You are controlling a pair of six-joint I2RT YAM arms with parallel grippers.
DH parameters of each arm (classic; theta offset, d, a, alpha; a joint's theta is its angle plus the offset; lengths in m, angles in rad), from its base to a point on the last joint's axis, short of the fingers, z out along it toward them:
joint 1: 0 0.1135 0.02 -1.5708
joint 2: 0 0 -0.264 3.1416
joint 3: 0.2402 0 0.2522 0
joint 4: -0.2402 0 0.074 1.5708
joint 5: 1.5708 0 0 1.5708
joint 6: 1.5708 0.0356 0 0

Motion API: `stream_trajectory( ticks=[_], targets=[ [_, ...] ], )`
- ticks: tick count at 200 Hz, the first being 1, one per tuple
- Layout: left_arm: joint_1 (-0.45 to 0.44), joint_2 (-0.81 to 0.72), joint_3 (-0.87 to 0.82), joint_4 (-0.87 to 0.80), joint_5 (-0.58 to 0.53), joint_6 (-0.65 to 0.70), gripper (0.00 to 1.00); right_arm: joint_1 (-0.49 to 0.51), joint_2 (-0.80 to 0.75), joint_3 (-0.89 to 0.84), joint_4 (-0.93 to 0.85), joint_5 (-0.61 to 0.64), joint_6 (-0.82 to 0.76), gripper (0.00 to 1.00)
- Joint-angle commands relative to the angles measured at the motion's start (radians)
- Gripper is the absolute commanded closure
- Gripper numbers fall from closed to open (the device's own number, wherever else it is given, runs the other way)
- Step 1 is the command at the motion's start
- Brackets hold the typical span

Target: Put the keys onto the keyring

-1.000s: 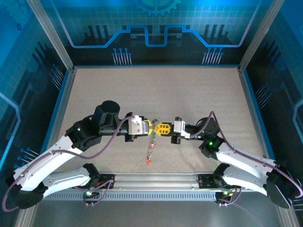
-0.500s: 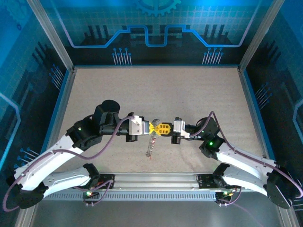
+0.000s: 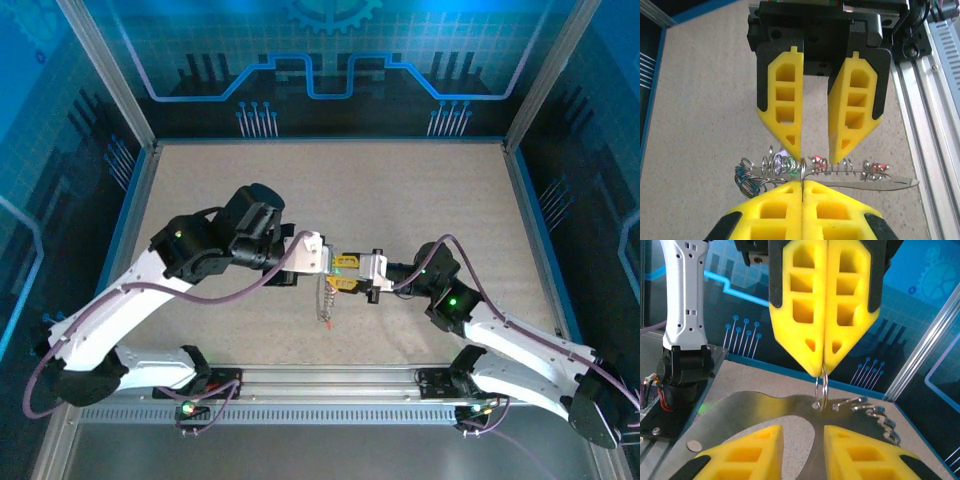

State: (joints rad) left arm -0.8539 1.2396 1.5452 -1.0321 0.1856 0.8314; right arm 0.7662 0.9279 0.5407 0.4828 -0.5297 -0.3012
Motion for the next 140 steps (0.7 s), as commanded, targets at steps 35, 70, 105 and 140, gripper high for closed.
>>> stream_trajectory(
  ticks=[35,70,105,140],
  targets=[
    [-0.016,0.064,0.082,-0.144,-0.051,0.029,1.00,-0.013,0.057,0.052,0.015,-0.025,0.025,0.73],
    [-0.016,0.083,0.089,-0.125,-0.051,0.023,1.00,-0.014,0.111,0.057,0.081,-0.054,0.076,0.74],
    [-0.016,0.094,0.092,-0.115,-0.030,0.031,1.00,-0.013,0.132,0.056,0.118,-0.059,0.102,0.75],
    [-0.017,0.118,0.109,-0.133,-0.026,0.026,1.00,-0.010,0.130,0.059,0.119,-0.064,0.105,0.82]
  ],
)
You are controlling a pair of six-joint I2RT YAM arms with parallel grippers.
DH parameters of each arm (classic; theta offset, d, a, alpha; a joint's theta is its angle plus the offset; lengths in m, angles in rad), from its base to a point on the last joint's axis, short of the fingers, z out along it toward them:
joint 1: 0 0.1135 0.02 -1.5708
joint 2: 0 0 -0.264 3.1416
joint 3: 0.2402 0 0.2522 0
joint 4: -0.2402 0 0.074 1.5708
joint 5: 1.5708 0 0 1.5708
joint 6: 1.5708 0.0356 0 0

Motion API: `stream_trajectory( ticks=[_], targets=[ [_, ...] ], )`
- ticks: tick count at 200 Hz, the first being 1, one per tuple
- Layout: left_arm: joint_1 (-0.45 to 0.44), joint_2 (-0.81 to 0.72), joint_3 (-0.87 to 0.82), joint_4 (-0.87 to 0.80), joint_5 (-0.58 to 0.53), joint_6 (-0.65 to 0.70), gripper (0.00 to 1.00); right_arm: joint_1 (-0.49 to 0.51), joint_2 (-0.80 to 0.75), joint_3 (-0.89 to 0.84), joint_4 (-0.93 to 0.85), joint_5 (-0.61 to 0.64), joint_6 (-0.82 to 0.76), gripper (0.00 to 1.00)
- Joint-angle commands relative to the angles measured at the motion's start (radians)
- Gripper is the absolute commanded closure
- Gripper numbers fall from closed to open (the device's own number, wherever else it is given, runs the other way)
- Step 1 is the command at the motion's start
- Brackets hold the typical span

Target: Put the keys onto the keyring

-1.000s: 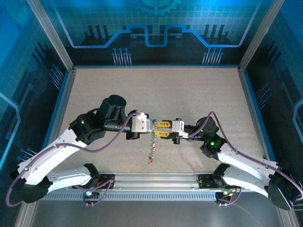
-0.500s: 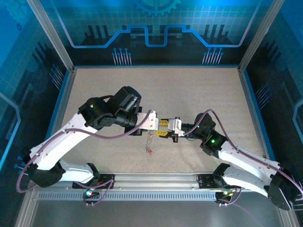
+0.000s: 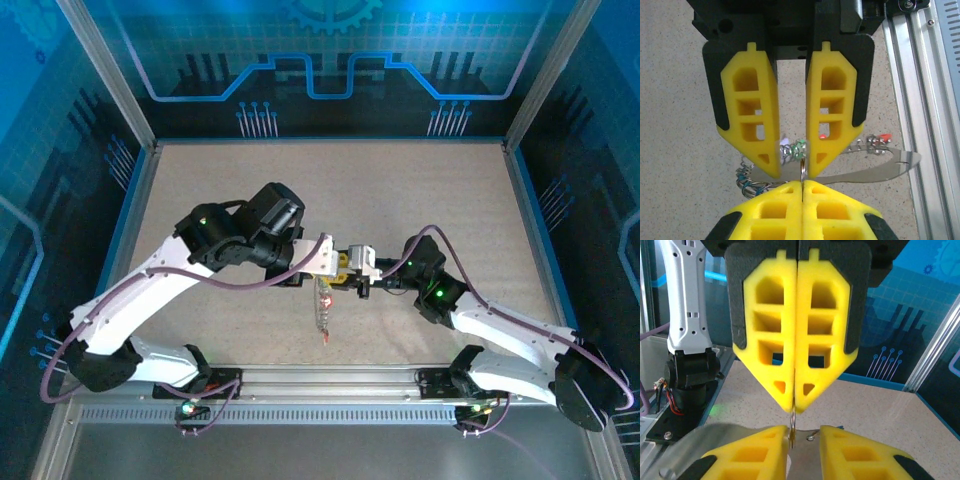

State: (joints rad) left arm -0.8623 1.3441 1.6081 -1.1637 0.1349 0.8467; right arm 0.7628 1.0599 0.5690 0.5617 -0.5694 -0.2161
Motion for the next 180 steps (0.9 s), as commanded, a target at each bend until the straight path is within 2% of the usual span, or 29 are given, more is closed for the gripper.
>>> stream_trajectory(
  ticks=[1,22,31,34,44,55,103,180],
  targets=[
    [-0.008,0.013,0.047,0.000,0.025,0.009,1.00,-0.007,-0.001,0.031,0.040,-0.024,0.021,0.83],
    [-0.007,0.008,0.042,0.029,0.035,-0.012,1.00,-0.005,-0.001,0.031,0.034,-0.025,0.021,0.99],
    [-0.006,-0.003,0.034,0.049,0.035,-0.020,1.00,-0.006,-0.004,0.029,0.030,-0.023,0.022,1.00],
    [-0.005,-0.009,0.029,0.058,0.035,-0.025,0.97,-0.006,-0.005,0.028,0.030,-0.020,0.023,1.00],
    [0.000,-0.037,0.000,0.108,0.027,-0.047,0.74,-0.007,-0.013,0.023,0.032,-0.011,0.026,1.00],
    [0.012,-0.081,-0.050,0.178,0.027,-0.074,0.69,-0.006,-0.032,0.019,0.035,0.004,0.032,1.00],
    [0.091,-0.323,-0.365,0.441,0.152,-0.130,0.65,-0.023,-0.100,-0.019,0.107,0.026,0.061,1.00],
    [0.093,-0.335,-0.424,0.603,0.252,-0.169,0.67,-0.028,-0.101,-0.068,0.249,-0.043,0.060,1.00]
  ],
)
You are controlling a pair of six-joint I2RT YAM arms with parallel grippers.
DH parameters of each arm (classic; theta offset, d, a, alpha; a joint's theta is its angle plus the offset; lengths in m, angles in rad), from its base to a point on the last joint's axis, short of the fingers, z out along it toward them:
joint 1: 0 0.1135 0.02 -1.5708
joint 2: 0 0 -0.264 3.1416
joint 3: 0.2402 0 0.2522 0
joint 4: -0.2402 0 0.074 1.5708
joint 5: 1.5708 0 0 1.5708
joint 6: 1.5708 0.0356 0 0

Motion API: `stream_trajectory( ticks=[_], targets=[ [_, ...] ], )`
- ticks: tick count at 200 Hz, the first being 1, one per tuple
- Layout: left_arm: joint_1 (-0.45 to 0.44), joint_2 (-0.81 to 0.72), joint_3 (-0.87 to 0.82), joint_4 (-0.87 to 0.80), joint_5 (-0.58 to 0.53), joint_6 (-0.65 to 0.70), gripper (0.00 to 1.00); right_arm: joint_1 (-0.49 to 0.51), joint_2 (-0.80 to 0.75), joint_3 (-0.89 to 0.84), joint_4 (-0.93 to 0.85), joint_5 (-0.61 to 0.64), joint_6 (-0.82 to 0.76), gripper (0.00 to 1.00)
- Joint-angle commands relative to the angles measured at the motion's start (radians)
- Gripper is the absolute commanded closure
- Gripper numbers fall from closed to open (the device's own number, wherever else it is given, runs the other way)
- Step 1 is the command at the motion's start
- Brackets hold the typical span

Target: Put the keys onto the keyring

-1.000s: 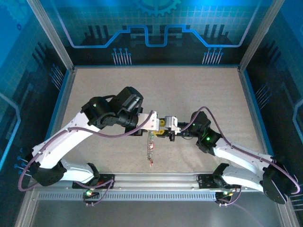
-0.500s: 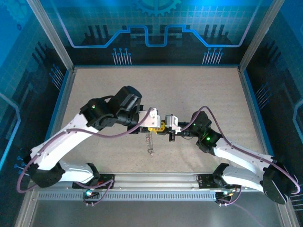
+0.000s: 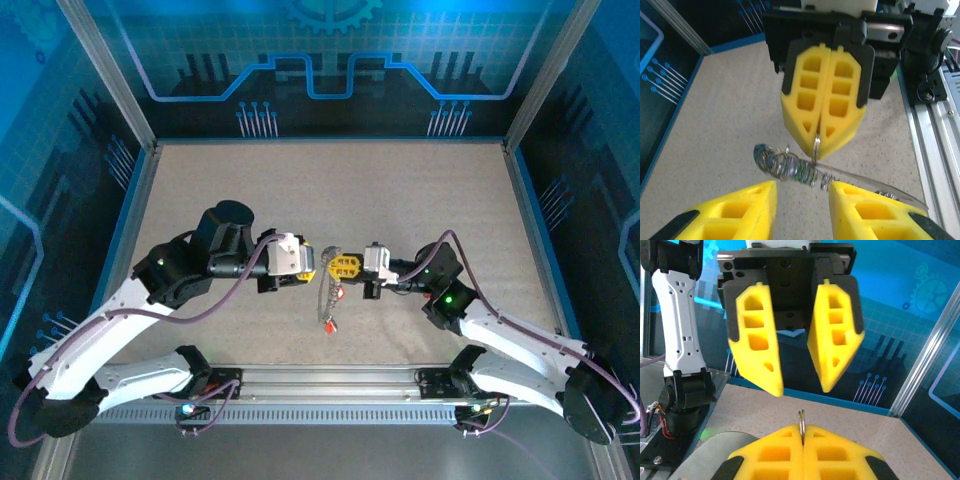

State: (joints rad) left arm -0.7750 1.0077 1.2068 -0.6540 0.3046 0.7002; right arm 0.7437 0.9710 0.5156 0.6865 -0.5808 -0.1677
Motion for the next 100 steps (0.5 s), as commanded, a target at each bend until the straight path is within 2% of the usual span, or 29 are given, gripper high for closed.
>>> stream_trajectory(
  ticks=[1,42,100],
  targets=[
    [0.006,0.002,-0.023,0.093,0.084,-0.023,0.67,-0.009,-0.012,-0.016,0.125,-0.032,0.011,1.00],
    [0.006,0.023,-0.010,0.072,0.115,0.001,0.75,-0.009,-0.014,-0.029,0.156,-0.037,0.014,1.00],
    [0.006,0.035,-0.012,0.038,0.170,0.028,0.73,-0.010,-0.011,-0.024,0.151,-0.030,0.011,1.00]
  ],
)
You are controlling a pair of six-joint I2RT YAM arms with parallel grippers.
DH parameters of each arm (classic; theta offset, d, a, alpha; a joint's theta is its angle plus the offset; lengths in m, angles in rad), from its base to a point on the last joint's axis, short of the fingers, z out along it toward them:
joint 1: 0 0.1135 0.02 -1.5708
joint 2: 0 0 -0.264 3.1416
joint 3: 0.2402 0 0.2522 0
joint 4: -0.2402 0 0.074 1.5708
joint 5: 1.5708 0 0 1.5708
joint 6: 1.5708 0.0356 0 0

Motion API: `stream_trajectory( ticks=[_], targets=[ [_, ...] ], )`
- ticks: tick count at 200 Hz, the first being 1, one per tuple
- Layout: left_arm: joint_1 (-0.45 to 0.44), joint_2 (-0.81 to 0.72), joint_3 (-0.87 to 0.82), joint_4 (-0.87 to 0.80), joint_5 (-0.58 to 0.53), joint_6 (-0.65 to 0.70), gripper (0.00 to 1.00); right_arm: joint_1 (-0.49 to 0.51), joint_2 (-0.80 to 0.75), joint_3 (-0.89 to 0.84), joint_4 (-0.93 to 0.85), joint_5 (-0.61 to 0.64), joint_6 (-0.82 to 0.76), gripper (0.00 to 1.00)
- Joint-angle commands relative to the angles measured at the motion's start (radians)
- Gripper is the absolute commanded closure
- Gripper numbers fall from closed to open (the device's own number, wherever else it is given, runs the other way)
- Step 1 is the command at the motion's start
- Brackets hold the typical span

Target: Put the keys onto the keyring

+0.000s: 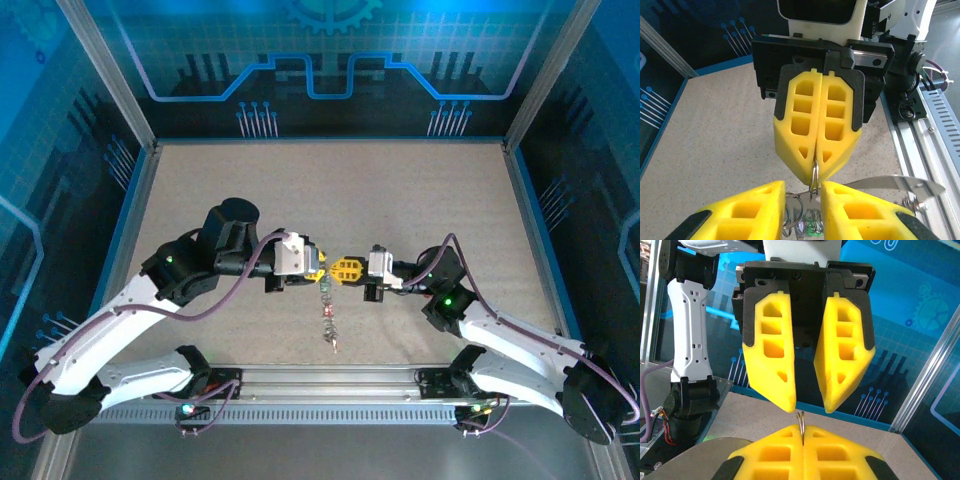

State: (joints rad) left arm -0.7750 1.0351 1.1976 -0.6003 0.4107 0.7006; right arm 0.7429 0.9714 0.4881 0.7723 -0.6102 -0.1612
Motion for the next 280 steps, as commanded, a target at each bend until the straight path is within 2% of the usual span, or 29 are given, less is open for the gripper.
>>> stream_trajectory(
  ticks=[1,47,114,133,145,169,185,204,226,280],
  targets=[
    [0.006,0.008,-0.003,-0.017,0.065,0.030,0.73,-0.010,-0.011,0.004,0.066,0.000,0.005,1.00],
    [0.006,0.006,-0.009,-0.035,0.065,0.050,0.73,-0.009,-0.014,-0.002,0.071,0.005,0.011,1.00],
    [0.006,0.038,-0.012,-0.012,0.000,0.040,0.73,-0.009,-0.017,0.005,0.056,0.004,0.009,1.00],
    [0.006,0.046,-0.004,-0.016,0.005,0.055,0.85,-0.009,-0.017,0.006,0.046,0.006,0.005,1.00],
    [0.006,0.047,0.002,-0.021,0.007,0.067,1.00,-0.008,-0.016,0.006,0.042,0.011,0.005,1.00],
    [0.006,0.051,0.017,-0.032,0.009,0.091,1.00,-0.009,-0.014,0.015,0.004,0.028,-0.008,1.00],
    [0.006,0.053,0.039,-0.063,0.000,0.112,1.00,-0.009,-0.015,0.037,-0.105,0.044,-0.049,1.00],
    [0.006,0.068,0.080,-0.119,-0.045,0.124,1.00,-0.007,-0.017,0.063,-0.257,0.058,-0.117,0.84],
    [0.004,0.115,0.154,-0.237,-0.087,0.150,1.00,-0.009,-0.004,0.079,-0.338,0.090,-0.132,0.82],
    [-0.005,0.196,0.250,-0.376,-0.122,0.171,1.00,-0.009,0.040,0.099,-0.296,0.052,-0.099,0.80]
  ],
)
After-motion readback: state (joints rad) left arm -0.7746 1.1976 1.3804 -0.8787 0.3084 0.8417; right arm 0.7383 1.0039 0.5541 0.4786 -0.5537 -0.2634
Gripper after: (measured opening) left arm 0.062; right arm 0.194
